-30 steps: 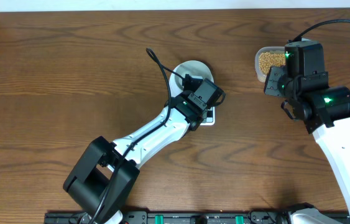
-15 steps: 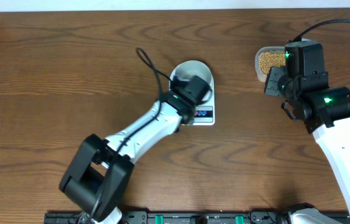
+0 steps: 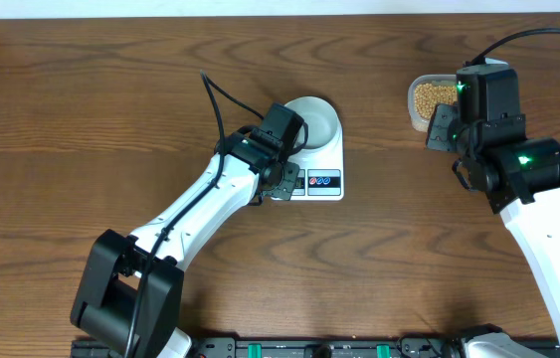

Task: Scoop item into bowl and weigh 50g on scale
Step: 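Withdraw the left gripper back from the scale toward the front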

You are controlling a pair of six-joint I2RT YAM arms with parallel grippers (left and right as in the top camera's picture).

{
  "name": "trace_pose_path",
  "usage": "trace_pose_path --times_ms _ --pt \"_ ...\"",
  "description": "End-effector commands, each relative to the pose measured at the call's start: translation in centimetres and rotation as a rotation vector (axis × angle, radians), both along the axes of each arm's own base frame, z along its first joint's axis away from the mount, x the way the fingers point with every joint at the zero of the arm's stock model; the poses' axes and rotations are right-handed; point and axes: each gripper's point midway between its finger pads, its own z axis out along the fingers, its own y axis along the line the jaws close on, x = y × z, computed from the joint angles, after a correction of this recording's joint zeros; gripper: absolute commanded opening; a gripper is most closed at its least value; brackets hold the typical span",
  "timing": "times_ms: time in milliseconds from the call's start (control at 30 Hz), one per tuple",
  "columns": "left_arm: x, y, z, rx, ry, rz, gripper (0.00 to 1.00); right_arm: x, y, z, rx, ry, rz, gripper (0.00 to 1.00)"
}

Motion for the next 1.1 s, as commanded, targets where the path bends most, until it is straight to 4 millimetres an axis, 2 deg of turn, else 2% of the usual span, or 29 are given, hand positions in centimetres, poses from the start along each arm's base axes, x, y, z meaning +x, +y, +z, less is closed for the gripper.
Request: trace_pose_path --times_ms 0,133,267,300,333,500,633,800,933,1067 --pt "-0.3 -0.3 0.8 -0.005 -0.009 -0.088 0.07 0.2 -0.6 1.5 -0.021 -0.041 -0.015 0.01" --pt "-1.2 -1.1 0.8 -0.042 0.029 -0.164 0.07 0.2 -0.6 1.5 -0.021 -0.043 -0.014 0.01" --pt "-1.7 -1.1 1.0 -0.049 0.040 -0.169 0.08 0.1 -0.6 1.4 -0.021 -0.039 -0.013 0.01" --pt "-1.7 -1.0 1.4 -0.053 0.034 -0.169 0.31 0.1 -0.5 1.4 -0.019 -0.038 -0.011 0.01" --pt "-1.7 -1.0 1.5 -0.054 0.029 -0.169 0.89 0.1 -0.5 1.4 -0.019 -0.038 -0.011 0.01" --pt "-1.9 -0.9 2.7 -0.064 0.007 -0.169 0.91 0.0 -0.6 1.3 -0.021 -0.029 -0.011 0.01" --pt "-2.3 -0.7 4.5 -0.081 -0.028 -0.171 0.91 -0.1 -0.5 1.2 -0.017 -0.022 -0.006 0.01" --pt "-2.8 -0.4 8.2 -0.113 -0.128 -0.211 0.92 -0.1 -0.5 1.1 -0.016 -0.021 -0.005 0.01" --pt "-3.8 -0.1 11.2 -0.120 -0.220 -0.320 0.92 -0.2 -0.5 1.1 -0.016 -0.021 -0.005 0.01" --pt "-4.2 0.1 13.4 -0.139 -0.298 -0.347 0.92 -0.4 -0.3 0.9 -0.008 -0.007 0.006 0.01"
